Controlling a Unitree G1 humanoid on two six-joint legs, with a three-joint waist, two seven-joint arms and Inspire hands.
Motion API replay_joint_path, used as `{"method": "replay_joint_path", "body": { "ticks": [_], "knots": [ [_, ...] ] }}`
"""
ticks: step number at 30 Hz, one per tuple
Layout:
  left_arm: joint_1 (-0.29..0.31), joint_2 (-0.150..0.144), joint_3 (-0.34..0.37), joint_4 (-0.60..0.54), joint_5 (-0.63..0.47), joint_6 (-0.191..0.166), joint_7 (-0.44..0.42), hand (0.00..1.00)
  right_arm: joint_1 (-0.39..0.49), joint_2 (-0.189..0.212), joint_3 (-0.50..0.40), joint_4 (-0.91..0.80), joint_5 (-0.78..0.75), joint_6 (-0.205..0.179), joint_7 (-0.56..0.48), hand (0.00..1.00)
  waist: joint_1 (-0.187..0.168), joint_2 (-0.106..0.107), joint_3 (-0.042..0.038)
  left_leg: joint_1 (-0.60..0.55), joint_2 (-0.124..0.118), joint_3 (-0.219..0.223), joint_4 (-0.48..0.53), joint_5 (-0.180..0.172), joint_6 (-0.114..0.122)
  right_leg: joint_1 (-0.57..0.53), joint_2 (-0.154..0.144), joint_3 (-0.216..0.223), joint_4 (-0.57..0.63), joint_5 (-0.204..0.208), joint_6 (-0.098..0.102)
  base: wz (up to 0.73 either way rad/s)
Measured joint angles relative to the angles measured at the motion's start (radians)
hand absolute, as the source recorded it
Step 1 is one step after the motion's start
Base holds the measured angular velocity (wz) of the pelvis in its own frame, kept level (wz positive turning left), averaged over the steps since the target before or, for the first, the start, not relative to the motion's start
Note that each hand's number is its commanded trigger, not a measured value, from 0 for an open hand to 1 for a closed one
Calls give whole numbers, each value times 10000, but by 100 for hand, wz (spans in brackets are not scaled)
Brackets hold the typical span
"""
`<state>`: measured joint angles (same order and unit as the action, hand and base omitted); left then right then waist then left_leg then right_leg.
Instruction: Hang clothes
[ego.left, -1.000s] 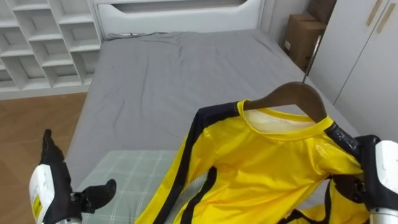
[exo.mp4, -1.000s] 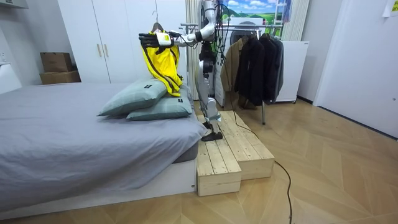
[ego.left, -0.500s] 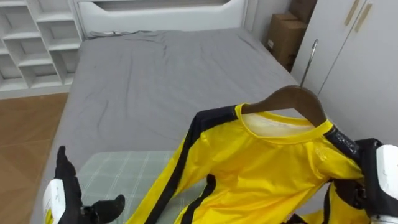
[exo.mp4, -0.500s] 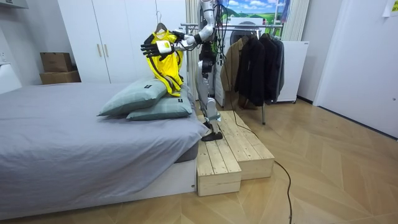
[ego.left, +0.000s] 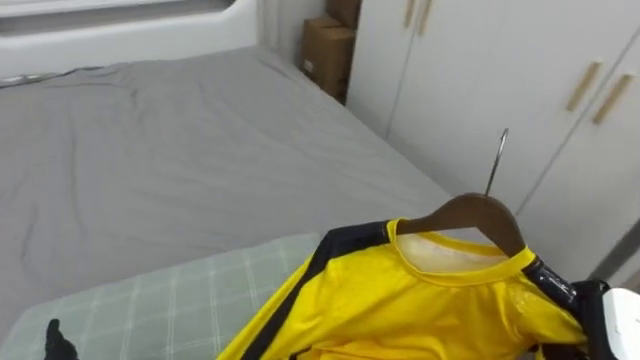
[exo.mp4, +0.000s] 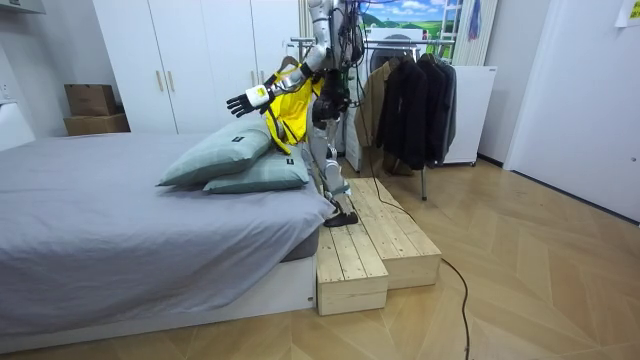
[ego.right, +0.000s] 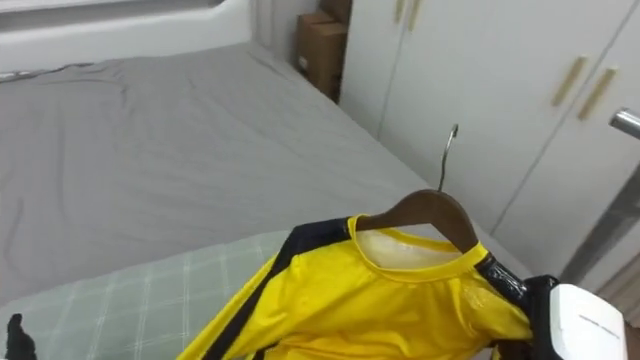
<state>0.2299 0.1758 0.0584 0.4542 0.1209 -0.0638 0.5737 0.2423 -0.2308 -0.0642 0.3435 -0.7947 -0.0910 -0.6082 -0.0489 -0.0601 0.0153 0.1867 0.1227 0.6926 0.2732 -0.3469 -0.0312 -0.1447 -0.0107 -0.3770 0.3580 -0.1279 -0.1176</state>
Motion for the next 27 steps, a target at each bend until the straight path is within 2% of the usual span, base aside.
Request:
{"method": "replay_joint_path", "body": {
  "ticks": [4,7,8,9,10,11,12,13,14,15,16,17,18,19,20,21,22,23,24,25,26,27],
  "knots": [
    [-23,2,6,-1,-4,1,-172,0,-82,-3,-1,-27,9,-93,0,100,-275,59,-41,105,50,463,170,-126,-50,-168,174,313,31,14,-26,-38],
    [-49,-8,-2,23,-6,0,-178,0,-86,2,7,-397,-27,-257,0,100,-385,134,-37,239,268,932,577,-222,-177,-112,308,330,184,-130,-147,-42],
    [-93,8,-10,174,-12,0,-175,0,-169,7,11,-499,-102,-382,0,100,-383,79,-57,194,465,1076,1303,-230,-191,-134,313,457,247,-252,-177,-71],
    [-159,0,-50,451,-23,-2,-178,0,-284,-3,14,-548,-241,-441,0,100,-349,61,-69,36,774,1012,2472,-217,-186,-47,418,824,314,-404,-216,-75],
    [-180,-24,-68,582,-23,-1,-188,0,-355,-10,15,-610,-363,-438,-1,100,-299,84,-75,-37,977,906,3052,-184,-166,0,535,1085,370,-457,-264,-87],
    [-199,-49,-72,816,-23,-5,-200,0,-495,-5,46,-784,-646,-435,-1,100,-269,201,-33,-254,1287,553,4064,-16,-143,94,754,1582,444,-534,-309,-92],
    [-244,-42,-70,979,-48,-23,-224,0,-595,-4,100,-932,-917,-456,-20,100,-261,162,-57,-463,1235,-5,4319,135,-49,116,806,1958,502,-536,-360,-80],
    [-309,-39,-84,993,-118,-35,-226,0,-611,-18,148,-1056,-950,-434,-37,100,-212,140,-54,-541,1072,-385,4333,103,-9,57,810,2080,541,-525,-366,-74],
    [-500,-40,-186,1045,-118,-70,-209,0,-612,-36,226,-1250,-978,-399,-73,100,-120,9,3,-616,646,-1159,4143,-40,127,-20,850,2401,555,-489,-402,-83],
    [-670,-46,-357,1139,-101,-101,-173,0,-647,-55,335,-1292,-1081,-404,-141,100,72,-120,39,-733,142,-2101,3877,-170,197,-58,953,2914,492,-451,-394,-99],
    [-698,-58,-451,1173,-105,-103,-136,0,-670,-78,405,-1294,-1141,-408,-145,100,181,-169,23,-804,-124,-2620,3613,-189,203,-58,1035,3204,418,-404,-448,-119],
    [-702,-116,-657,1170,-103,-110,24,0,-689,-94,483,-1317,-1237,-440,-145,100,354,-239,-4,-972,-695,-3742,2989,-193,215,-61,1251,4040,283,-207,-484,-116],
    [-706,-209,-881,1166,-101,-114,219,0,-726,-162,580,-1397,-1264,-426,-152,100,444,-228,-41,-1124,-1211,-4537,2326,-176,192,-52,1577,5092,81,48,-467,-109],
    [-720,-264,-1014,1175,-101,-132,340,0,-742,-241,627,-1467,-1268,-416,-171,100,488,-172,-72,-1166,-1441,-4804,1916,-158,206,-30,1749,5621,-59,196,-395,-97],
    [-734,-391,-1200,1221,-93,-273,504,0,-747,-436,740,-1571,-1298,-404,-290,100,585,-60,-140,-1186,-1883,-5205,1064,-66,326,102,2005,6730,-450,591,-184,-106],
    [-730,-524,-1292,1296,-87,-358,656,0,-758,-606,832,-1629,-1342,-403,-336,100,703,-79,-149,-1217,-2289,-5502,211,259,686,379,2217,8046,-1030,1081,447,-111],
    [-732,-546,-1422,1360,-93,-367,763,0,-766,-654,837,-1647,-1348,-395,-336,100,790,-1,-192,-1254,-2447,-5671,-243,543,937,610,2272,8675,-1532,1368,903,-119],
    [-817,-664,-1588,1502,-94,-457,924,0,-884,-827,821,-1770,-1327,-327,-346,100,1017,576,-225,-1364,-2158,-5987,-752,1289,1136,387,2329,8200,-1275,965,1240,-115],
    [-1061,-698,-1587,1568,92,-601,1116,0,-1018,-1008,789,-2189,-1171,-231,-421,100,1202,345,30,-1534,-1939,-5921,-327,1699,936,-1051,1307,6046,1760,-505,1020,-110],
    [-1129,-612,-1559,1517,241,-636,1214,0,-1145,-984,821,-2219,-1165,-305,-503,100,1146,124,-60,-1628,-2052,-5949,-154,1417,767,-1401,1283,6087,2335,-1438,1007,-44],
    [-1223,-533,-1538,1633,283,-534,1192,0,-1268,-857,851,-2261,-1139,-303,-523,100,760,84,-93,-1625,-1935,-5969,-111,864,348,-1380,1736,6314,2422,-1322,299,-44],
    [-1099,-525,-1604,1731,226,-534,1185,0,-1241,-872,963,-2264,-1134,-243,-504,100,838,153,-87,-1384,-1855,-6152,-379,1040,131,-925,2044,6735,1615,-861,337,-50]
  ]
}}
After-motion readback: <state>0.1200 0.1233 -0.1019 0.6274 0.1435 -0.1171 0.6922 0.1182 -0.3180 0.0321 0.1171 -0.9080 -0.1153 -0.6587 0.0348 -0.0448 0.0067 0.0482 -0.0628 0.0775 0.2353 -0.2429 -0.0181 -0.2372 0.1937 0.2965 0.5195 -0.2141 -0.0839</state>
